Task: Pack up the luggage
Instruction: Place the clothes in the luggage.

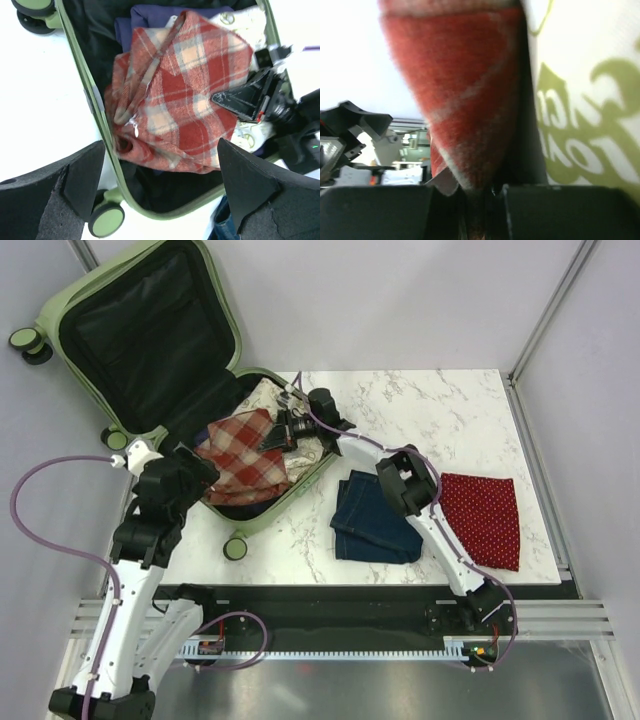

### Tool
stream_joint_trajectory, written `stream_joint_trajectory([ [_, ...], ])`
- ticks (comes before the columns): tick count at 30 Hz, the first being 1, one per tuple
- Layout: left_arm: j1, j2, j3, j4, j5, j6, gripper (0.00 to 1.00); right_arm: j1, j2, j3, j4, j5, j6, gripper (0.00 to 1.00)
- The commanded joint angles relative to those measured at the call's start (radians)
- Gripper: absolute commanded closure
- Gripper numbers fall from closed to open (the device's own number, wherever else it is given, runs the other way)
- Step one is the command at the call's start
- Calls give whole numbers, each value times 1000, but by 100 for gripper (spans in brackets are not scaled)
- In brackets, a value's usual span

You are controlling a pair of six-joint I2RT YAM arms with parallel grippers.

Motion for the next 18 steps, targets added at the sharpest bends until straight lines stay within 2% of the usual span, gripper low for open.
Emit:
stream_joint_trajectory([
  [1, 6, 50, -23, 96, 57, 94, 0, -18, -134, -76, -127, 66, -241, 100],
  [8, 9, 260, 13, 180, 297, 113, 1, -30, -266, -121, -284, 167, -292, 100],
  [18, 82, 433, 79, 179, 376, 108, 0, -47, -374, -150, -408, 215, -357, 100],
])
